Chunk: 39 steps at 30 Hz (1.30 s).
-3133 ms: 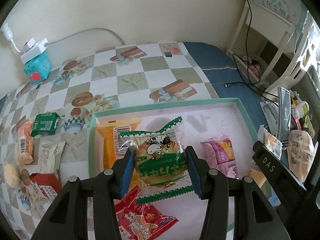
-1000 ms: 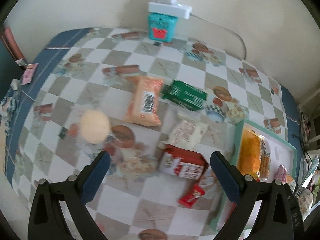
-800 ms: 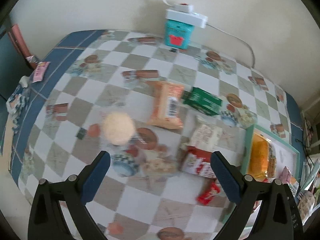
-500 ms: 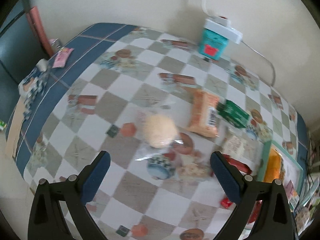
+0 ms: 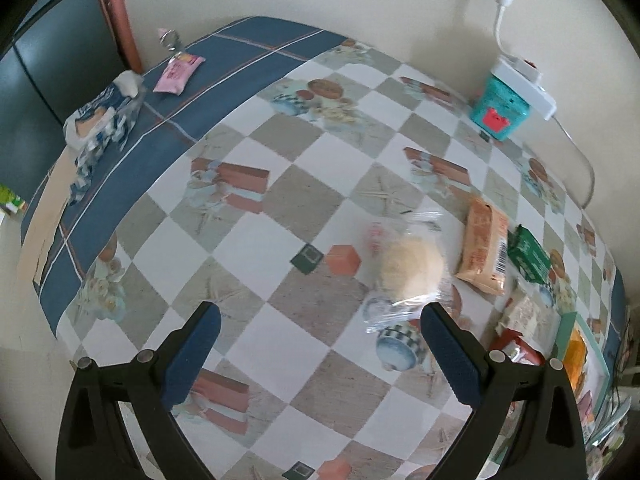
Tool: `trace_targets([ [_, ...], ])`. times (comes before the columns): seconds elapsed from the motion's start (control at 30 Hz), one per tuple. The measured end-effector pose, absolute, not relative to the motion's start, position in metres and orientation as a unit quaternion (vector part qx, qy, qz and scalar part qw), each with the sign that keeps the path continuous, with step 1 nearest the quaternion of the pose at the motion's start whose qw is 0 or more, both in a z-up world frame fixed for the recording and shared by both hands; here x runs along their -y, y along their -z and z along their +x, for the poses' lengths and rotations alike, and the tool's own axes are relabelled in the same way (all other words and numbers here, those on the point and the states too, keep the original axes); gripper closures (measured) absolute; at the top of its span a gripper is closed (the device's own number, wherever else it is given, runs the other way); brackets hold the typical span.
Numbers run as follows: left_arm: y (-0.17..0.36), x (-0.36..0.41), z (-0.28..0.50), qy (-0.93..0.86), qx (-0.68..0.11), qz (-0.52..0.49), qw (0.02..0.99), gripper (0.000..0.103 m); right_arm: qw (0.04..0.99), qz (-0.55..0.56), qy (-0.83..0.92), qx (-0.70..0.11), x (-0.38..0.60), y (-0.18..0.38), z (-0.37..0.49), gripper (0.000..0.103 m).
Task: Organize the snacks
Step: 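Move both tools back over the snack pile, then grasp the small red candy with the right tool while the left tool approaches the clear round-bread bag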
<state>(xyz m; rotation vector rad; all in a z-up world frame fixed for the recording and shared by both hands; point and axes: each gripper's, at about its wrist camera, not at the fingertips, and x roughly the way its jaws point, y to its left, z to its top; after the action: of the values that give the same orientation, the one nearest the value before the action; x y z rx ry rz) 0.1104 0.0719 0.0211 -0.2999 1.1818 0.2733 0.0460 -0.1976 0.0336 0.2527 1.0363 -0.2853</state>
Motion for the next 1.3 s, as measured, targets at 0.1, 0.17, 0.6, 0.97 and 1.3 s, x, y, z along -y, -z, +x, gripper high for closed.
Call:
trace_targets([
  [0.1, -0.019, -0.078, 0.11, -0.131, -0.554, -0.147, 0.809, 0.003, 0.851, 0.116, 0.122, -0.497, 0.19, -0.031, 0.048, 0.0],
  [0.17, -0.017, -0.078, 0.111, -0.13, -0.556, -0.148, 0.807, 0.003, 0.851, 0.12, 0.115, -0.499, 0.189, -0.029, 0.049, 0.0],
  [0.6, 0.006, -0.065, 0.12, -0.099, -0.588, -0.147, 0.789, 0.003, 0.834, 0.188, 0.081, -0.512, 0.23, 0.002, 0.066, 0.002],
  [0.97, 0.011, -0.052, 0.123, -0.079, -0.597, -0.143, 0.786, 0.003, 0.828, 0.168, 0.068, -0.531, 0.22, 0.012, 0.067, 0.029],
  [1.3, 0.018, -0.052, 0.126, -0.081, -0.602, -0.15, 0.78, 0.003, 0.808, 0.169, 0.063, -0.561, 0.217, 0.032, 0.069, 0.048],
])
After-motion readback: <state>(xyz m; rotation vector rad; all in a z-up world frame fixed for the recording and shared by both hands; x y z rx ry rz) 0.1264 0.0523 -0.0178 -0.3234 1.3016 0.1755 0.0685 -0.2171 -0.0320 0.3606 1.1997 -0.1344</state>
